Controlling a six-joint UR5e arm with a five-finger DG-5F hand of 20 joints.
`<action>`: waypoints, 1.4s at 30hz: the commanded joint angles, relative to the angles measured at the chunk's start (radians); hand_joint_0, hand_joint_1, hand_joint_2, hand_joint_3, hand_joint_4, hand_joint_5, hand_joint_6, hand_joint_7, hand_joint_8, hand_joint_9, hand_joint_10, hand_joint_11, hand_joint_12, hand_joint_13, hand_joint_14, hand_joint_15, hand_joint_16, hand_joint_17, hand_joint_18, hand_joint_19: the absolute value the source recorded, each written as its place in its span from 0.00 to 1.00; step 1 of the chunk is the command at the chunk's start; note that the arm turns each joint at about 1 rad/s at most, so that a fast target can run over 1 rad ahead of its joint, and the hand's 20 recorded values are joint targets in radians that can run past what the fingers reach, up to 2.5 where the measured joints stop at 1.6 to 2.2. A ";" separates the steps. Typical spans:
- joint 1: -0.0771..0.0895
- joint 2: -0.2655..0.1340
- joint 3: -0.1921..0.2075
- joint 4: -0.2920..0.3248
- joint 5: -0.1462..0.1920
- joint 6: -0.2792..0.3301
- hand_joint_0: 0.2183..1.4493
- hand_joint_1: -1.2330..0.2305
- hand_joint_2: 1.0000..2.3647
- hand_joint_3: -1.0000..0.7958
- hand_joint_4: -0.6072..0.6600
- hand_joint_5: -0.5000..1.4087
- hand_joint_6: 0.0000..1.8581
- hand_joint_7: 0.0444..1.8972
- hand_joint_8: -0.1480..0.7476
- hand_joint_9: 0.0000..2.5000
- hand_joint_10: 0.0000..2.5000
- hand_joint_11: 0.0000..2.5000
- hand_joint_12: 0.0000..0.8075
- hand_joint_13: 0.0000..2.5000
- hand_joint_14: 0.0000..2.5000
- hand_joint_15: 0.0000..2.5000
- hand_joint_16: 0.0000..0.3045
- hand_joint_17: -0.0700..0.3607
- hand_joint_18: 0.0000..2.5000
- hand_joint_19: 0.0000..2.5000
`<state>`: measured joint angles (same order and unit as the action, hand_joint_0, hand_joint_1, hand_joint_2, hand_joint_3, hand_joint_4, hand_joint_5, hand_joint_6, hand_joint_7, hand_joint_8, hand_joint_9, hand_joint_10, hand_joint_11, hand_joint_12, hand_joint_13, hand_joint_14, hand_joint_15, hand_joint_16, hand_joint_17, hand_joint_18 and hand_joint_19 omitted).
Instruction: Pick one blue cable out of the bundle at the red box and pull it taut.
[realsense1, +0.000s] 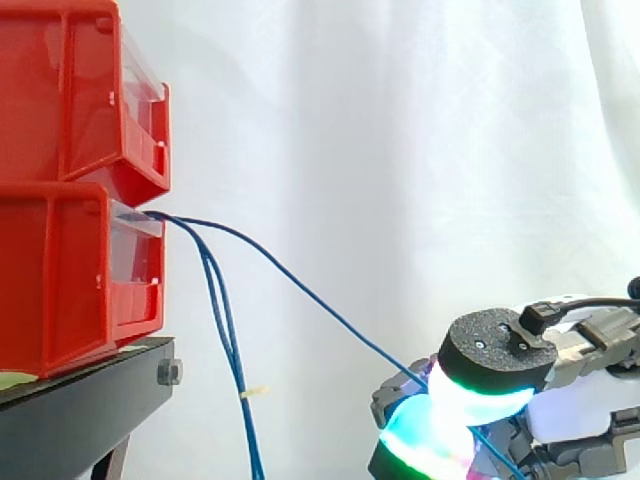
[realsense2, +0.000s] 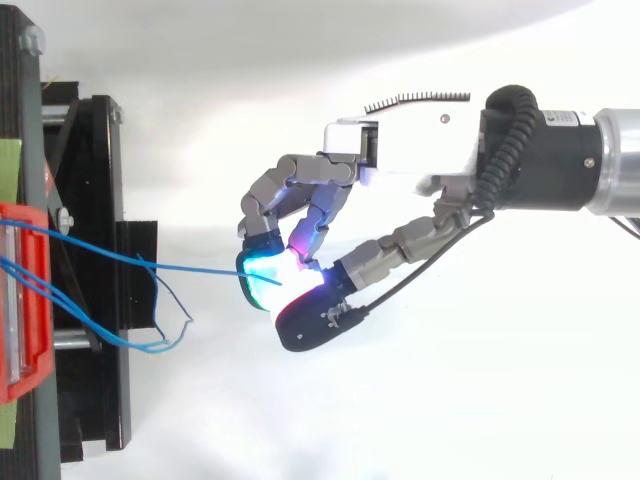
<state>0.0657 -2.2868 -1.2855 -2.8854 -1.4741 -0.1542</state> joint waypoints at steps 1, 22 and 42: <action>0.000 0.000 0.000 0.000 0.000 0.001 0.34 0.28 0.01 0.47 0.55 0.20 0.50 0.58 0.59 0.41 0.00 0.41 0.44 0.21 0.00 0.08 0.15 0.41 0.17 0.05; -0.001 0.001 0.000 0.000 0.000 0.001 0.34 0.28 0.01 0.45 0.55 0.20 0.50 0.58 0.58 0.38 0.00 0.38 0.44 0.20 0.00 0.08 0.15 0.41 0.16 0.05; 0.000 0.000 0.000 0.000 0.000 -0.001 0.34 0.29 0.01 0.45 0.56 0.19 0.49 0.60 0.59 0.37 0.00 0.33 0.45 0.20 0.00 0.07 0.16 0.41 0.17 0.04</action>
<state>0.0657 -2.2870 -1.2855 -2.8854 -1.4741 -0.1549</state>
